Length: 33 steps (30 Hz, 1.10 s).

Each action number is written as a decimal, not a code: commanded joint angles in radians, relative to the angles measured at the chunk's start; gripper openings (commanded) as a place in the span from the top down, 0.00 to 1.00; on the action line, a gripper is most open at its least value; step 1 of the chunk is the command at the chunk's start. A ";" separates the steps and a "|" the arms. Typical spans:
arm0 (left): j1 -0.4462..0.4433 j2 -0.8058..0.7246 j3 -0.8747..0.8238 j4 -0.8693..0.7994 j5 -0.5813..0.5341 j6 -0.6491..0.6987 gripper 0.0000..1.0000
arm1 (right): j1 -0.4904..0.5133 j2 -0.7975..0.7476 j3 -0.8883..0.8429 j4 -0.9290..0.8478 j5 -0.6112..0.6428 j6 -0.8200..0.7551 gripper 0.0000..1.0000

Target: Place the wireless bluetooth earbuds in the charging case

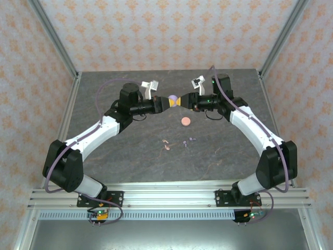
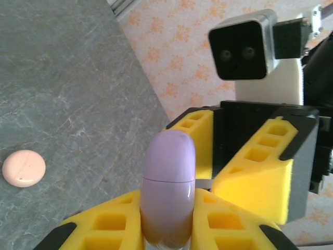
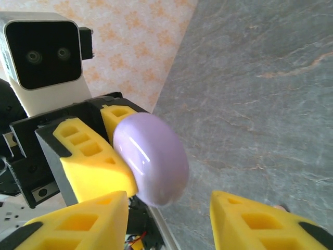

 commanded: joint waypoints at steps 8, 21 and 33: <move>-0.006 -0.091 -0.121 0.259 -0.081 0.201 0.71 | 0.001 -0.096 0.069 -0.216 0.184 -0.139 0.53; -0.027 -0.141 -0.171 0.303 0.013 0.435 0.75 | 0.037 -0.113 0.102 -0.284 0.064 -0.206 0.53; -0.043 -0.146 -0.156 0.238 0.049 0.514 0.78 | 0.049 -0.121 0.120 -0.278 0.048 -0.210 0.52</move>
